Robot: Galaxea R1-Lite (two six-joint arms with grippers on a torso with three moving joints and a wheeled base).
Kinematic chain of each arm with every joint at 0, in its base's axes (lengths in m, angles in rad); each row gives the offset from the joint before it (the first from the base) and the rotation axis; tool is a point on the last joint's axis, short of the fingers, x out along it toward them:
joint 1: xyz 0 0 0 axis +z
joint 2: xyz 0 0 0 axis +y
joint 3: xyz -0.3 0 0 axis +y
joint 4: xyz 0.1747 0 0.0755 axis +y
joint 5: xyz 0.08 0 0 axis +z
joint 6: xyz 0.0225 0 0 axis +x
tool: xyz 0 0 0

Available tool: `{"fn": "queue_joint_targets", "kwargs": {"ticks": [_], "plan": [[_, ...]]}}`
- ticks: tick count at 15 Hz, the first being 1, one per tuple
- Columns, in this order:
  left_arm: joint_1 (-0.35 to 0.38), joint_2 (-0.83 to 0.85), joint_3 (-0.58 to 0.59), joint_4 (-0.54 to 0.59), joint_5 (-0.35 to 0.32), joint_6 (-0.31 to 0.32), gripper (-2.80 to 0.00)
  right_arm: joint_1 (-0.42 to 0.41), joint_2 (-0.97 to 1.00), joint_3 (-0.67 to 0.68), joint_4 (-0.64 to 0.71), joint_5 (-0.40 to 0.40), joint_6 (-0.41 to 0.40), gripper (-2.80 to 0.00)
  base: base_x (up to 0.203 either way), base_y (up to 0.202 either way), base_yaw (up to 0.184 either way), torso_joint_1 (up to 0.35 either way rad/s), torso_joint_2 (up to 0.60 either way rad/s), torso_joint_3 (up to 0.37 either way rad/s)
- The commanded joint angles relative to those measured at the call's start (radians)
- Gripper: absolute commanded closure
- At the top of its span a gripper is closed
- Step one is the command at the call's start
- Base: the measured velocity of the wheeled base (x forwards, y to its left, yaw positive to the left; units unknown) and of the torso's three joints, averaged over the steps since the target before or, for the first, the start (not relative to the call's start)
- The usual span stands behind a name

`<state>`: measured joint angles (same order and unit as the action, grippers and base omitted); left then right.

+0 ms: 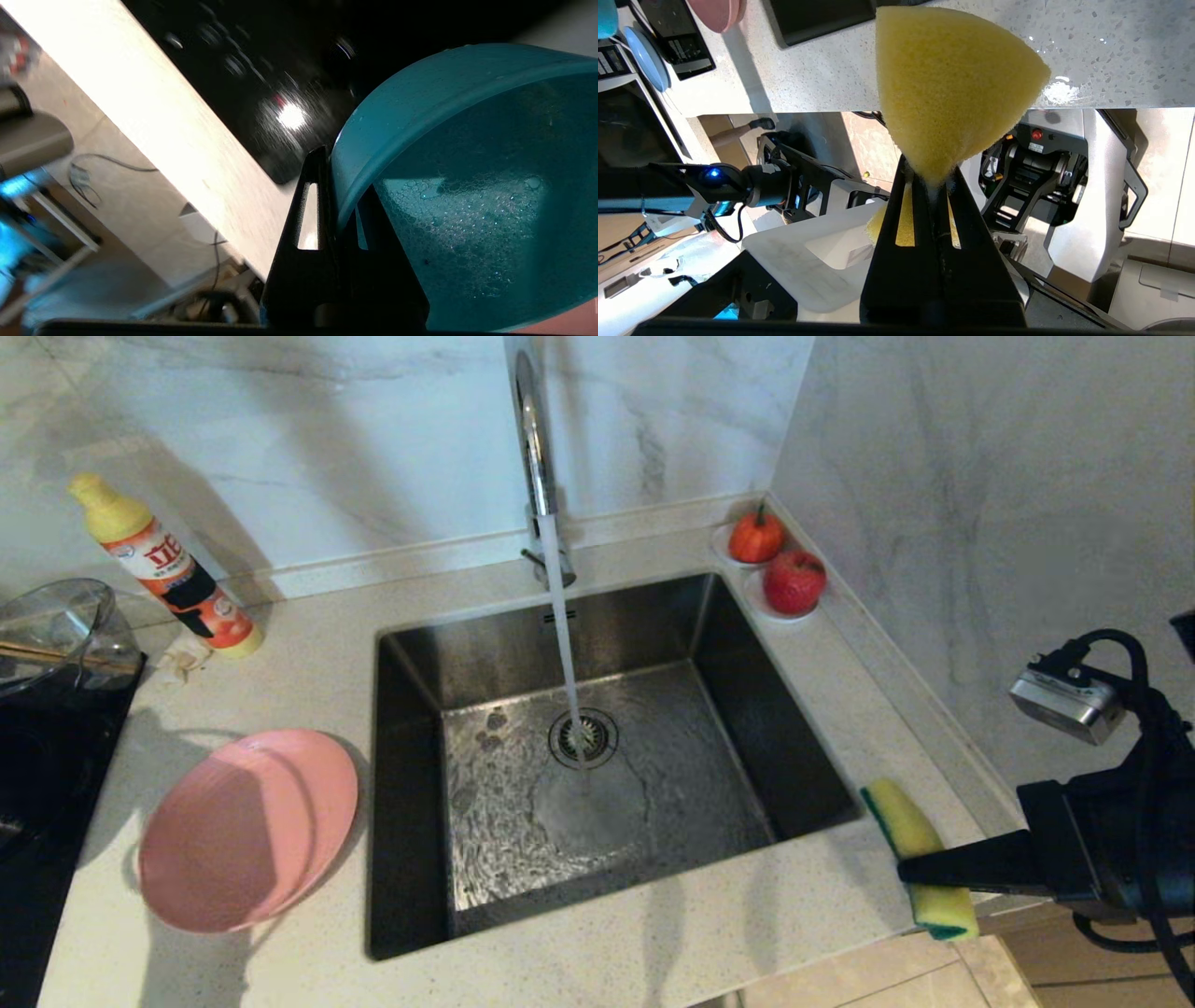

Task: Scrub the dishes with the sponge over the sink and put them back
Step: Place the bowl on the table

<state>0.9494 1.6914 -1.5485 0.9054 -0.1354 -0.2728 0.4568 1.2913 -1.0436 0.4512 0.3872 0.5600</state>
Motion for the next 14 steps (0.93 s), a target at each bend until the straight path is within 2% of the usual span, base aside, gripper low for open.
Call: {"fn": "queue_joint_targets", "kwargs": {"ticks": [1, 7, 12, 14], "plan": [[0.078, 0.104, -0.001, -0.039, -0.021, 0.0, 0.0, 0.0, 0.011, 0.002, 0.003, 0.002, 0.003, 0.0, 0.0, 0.0, 0.0, 0.0, 0.0, 0.0], [0.183, 0.258, -0.014, -0.124, -0.072, 0.0, 0.0, 0.0, 0.016, 0.004, 0.001, 0.002, 0.005, 0.0, 0.0, 0.0, 0.0, 0.0, 0.0, 0.0], [0.198, 0.363, -0.025, -0.239, -0.073, 0.008, 0.0, -0.003, 0.022, 0.004, -0.002, 0.001, 0.006, 0.0, 0.0, 0.0, 0.0, 0.0, 0.0, 0.0], [0.197, 0.391, -0.041, -0.269, -0.078, 0.03, 0.0, -0.018, 0.022, 0.004, -0.005, 0.001, 0.005, 0.0, 0.0, 0.0, 0.0, 0.0, 0.0, 0.0]]}}
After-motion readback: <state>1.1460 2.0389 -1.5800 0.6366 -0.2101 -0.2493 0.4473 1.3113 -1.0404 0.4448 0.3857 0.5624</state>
